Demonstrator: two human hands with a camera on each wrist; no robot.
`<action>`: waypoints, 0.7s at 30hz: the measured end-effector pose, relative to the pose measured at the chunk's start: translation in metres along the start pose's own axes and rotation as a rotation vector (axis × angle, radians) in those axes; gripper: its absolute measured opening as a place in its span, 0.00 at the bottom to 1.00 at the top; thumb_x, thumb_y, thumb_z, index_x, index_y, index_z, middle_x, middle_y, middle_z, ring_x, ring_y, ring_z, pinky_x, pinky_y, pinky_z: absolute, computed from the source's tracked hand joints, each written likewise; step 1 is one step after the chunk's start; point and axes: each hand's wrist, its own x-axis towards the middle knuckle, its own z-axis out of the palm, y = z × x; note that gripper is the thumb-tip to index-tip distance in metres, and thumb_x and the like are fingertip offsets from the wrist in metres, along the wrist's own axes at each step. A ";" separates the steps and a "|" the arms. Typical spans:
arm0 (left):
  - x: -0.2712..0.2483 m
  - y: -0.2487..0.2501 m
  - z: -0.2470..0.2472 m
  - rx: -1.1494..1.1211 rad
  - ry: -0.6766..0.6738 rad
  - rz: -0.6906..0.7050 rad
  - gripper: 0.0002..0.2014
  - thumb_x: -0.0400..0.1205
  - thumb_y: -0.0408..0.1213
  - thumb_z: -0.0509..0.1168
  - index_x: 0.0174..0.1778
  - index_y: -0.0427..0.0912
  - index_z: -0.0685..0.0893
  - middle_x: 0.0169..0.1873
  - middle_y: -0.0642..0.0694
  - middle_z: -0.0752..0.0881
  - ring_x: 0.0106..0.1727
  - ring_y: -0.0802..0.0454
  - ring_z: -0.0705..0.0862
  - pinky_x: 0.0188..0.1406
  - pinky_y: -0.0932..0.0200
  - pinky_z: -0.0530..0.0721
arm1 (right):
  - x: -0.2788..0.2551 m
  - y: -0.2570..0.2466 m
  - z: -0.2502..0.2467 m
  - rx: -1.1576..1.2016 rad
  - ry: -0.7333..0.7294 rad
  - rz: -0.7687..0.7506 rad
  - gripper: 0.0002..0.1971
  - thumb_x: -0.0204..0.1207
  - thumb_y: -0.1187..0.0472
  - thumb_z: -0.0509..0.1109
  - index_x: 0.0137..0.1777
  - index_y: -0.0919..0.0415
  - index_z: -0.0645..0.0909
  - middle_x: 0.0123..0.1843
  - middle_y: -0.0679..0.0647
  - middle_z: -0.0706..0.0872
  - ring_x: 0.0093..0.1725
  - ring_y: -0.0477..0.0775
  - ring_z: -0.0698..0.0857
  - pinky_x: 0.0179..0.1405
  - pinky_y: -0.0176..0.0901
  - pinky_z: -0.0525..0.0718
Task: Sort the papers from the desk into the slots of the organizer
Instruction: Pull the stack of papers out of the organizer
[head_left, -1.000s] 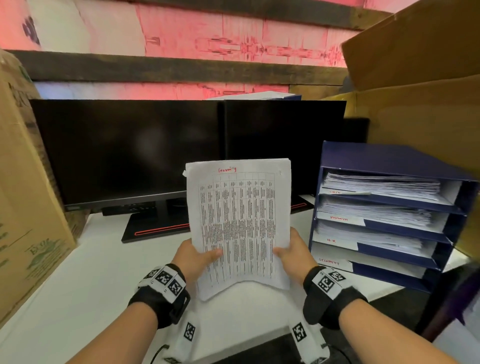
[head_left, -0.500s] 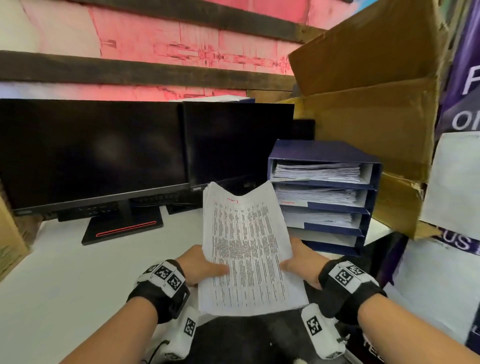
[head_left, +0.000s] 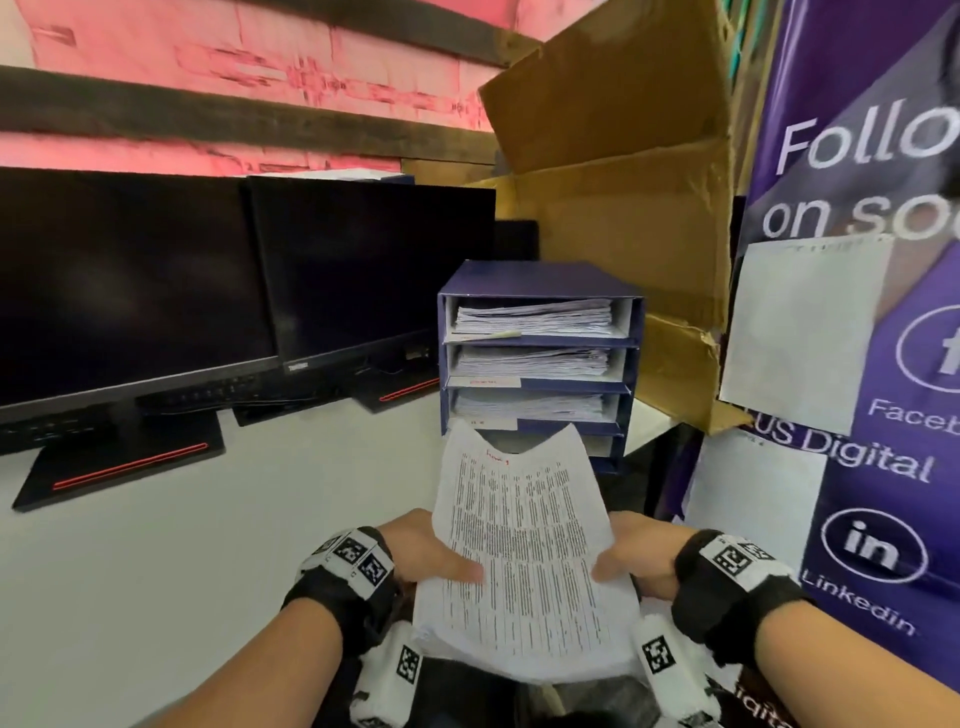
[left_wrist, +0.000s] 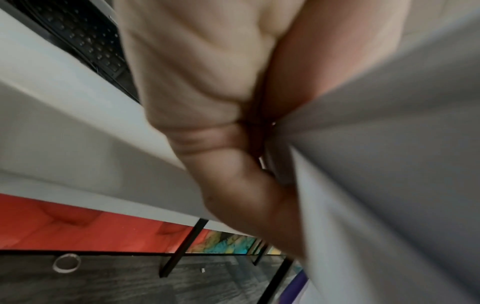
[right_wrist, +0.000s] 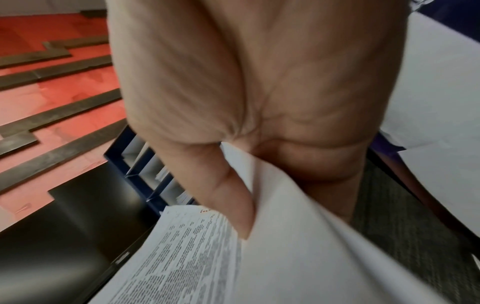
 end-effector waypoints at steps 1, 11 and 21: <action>0.004 0.003 0.003 -0.025 -0.009 0.012 0.26 0.67 0.51 0.79 0.62 0.56 0.85 0.58 0.56 0.87 0.58 0.58 0.85 0.65 0.59 0.81 | -0.002 0.004 -0.006 0.025 0.007 0.012 0.32 0.60 0.75 0.71 0.68 0.62 0.81 0.63 0.61 0.87 0.65 0.65 0.85 0.69 0.68 0.77; 0.025 0.001 0.004 -0.247 -0.103 0.037 0.21 0.72 0.41 0.78 0.62 0.50 0.86 0.57 0.52 0.89 0.58 0.55 0.87 0.62 0.56 0.84 | 0.010 0.031 -0.026 0.281 0.016 0.053 0.22 0.75 0.84 0.59 0.68 0.72 0.79 0.63 0.67 0.86 0.65 0.70 0.84 0.70 0.71 0.74; 0.023 0.004 -0.002 -0.335 -0.175 0.112 0.17 0.80 0.34 0.69 0.65 0.48 0.82 0.59 0.50 0.88 0.59 0.55 0.87 0.51 0.63 0.86 | -0.003 0.022 -0.026 0.369 -0.104 -0.037 0.25 0.75 0.84 0.60 0.68 0.66 0.78 0.64 0.65 0.86 0.63 0.65 0.85 0.62 0.64 0.83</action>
